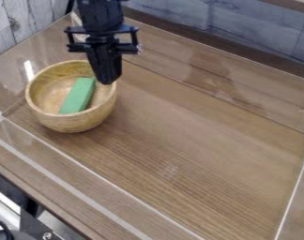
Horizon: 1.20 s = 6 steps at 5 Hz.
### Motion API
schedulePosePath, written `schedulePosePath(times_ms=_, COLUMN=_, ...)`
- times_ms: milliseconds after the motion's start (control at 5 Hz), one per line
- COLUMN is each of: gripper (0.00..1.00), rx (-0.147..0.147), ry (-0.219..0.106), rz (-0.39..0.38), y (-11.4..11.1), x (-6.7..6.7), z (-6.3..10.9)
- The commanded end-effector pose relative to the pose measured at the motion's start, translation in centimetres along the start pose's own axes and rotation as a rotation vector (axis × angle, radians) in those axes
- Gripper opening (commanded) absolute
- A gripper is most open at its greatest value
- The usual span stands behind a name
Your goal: Move green object from inside the wooden bowl to the table next to it
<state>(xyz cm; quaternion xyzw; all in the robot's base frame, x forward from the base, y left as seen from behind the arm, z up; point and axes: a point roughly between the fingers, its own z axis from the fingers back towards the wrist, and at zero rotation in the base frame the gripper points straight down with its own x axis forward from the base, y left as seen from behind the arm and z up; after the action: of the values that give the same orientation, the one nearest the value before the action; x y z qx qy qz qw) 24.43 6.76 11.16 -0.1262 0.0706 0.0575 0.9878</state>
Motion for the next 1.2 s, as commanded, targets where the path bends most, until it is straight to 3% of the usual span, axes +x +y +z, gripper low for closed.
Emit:
schedulePosePath(times_ms=0, gripper=1.00, rx=0.030, ry=-0.064, rz=-0.026, y=-0.2, x=0.1, z=2.6)
schedulePosePath(times_ms=600, gripper=1.00, rx=0.059, ry=-0.016, rz=-0.050, y=1.4, x=-1.6, z=2.3)
schedulePosePath(times_ms=800, gripper=1.00, rx=0.068, ry=-0.023, rz=-0.030, y=1.4, x=-1.7, z=2.1)
schedulePosePath(times_ms=1000, gripper=1.00, rx=0.064, ry=-0.048, rz=0.077, y=3.3, x=-1.8, z=1.1)
